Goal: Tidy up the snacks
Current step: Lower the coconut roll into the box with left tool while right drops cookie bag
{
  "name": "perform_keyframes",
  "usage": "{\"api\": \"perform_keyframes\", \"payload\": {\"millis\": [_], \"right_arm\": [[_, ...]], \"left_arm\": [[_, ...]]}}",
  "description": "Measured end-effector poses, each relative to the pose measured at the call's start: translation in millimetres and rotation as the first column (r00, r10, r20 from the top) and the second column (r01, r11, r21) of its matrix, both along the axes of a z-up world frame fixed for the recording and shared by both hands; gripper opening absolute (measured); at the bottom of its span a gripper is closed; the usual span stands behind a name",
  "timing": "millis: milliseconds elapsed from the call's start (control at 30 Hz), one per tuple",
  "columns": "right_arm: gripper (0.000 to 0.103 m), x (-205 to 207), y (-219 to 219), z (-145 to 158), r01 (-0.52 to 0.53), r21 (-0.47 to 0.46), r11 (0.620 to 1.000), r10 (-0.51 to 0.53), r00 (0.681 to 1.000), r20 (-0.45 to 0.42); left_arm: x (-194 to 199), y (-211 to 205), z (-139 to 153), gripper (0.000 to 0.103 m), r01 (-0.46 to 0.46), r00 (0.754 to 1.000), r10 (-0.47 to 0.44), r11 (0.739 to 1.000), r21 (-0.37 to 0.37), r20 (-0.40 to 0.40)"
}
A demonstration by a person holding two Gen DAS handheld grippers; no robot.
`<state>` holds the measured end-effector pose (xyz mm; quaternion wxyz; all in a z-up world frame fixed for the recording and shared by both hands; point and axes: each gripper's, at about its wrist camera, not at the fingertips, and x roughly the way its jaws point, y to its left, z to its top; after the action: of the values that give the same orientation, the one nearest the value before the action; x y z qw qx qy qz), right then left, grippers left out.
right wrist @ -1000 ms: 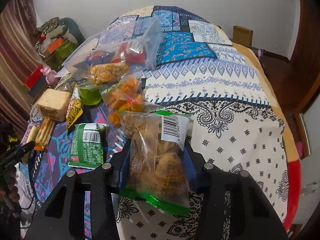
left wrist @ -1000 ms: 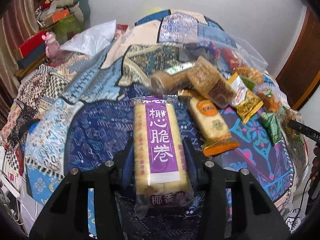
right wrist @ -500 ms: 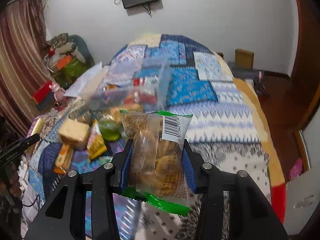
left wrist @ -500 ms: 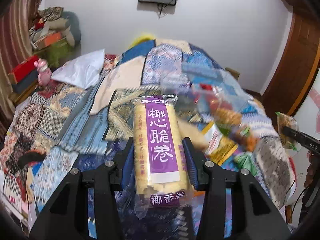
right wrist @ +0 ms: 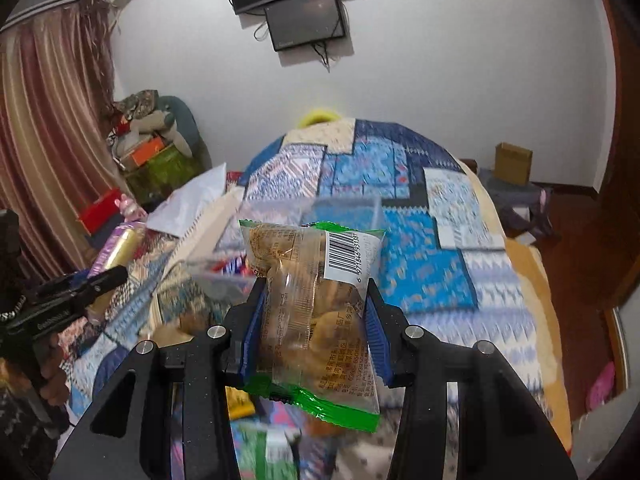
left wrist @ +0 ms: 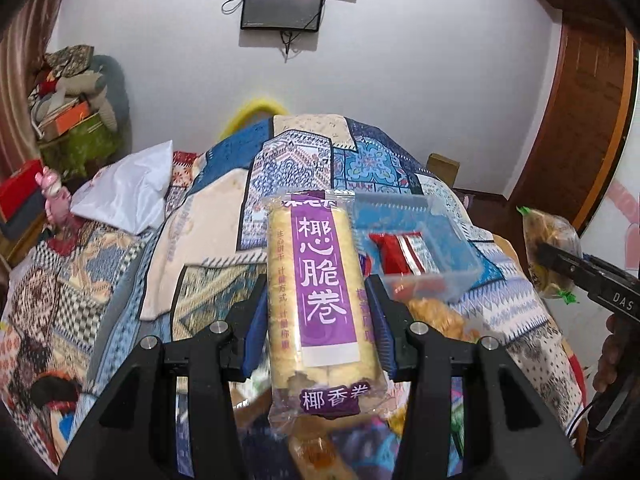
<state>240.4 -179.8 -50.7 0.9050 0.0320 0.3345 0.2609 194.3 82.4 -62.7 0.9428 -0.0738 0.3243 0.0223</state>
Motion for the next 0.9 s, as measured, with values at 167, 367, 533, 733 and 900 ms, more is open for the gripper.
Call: {"api": "perform_keyframes", "payload": {"millis": [167, 367, 533, 733, 900], "right_arm": [[0.041, 27.5, 21.1, -0.5, -0.015, 0.009, 1.000, 0.015, 1.000, 0.001], [0.041, 53.3, 43.7, -12.8, -0.041, 0.007, 0.999, 0.041, 0.999, -0.017], [0.041, 77.2, 62.3, -25.3, -0.065, 0.001, 0.998, 0.065, 0.997, -0.052], [0.041, 96.7, 85.1, -43.6, -0.089, -0.024, 0.996, 0.087, 0.991, -0.099], [0.041, 108.2, 97.4, -56.5, -0.108, -0.045, 0.993, 0.101, 0.985, -0.139]], "left_arm": [[37.1, 3.4, -6.4, 0.046, 0.017, 1.000, -0.017, 1.000, -0.012, -0.020], [78.6, 1.8, -18.9, 0.046, 0.031, 0.998, -0.031, 0.999, 0.004, -0.046], [107.7, 4.1, -35.3, 0.046, 0.024, 0.996, -0.024, 1.000, 0.006, -0.081], [136.0, 9.8, -57.5, 0.046, 0.021, 0.990, -0.019, 1.000, 0.011, -0.142], [151.7, 17.9, -71.0, 0.046, 0.020, 0.979, -0.025, 0.999, -0.030, -0.203]]}}
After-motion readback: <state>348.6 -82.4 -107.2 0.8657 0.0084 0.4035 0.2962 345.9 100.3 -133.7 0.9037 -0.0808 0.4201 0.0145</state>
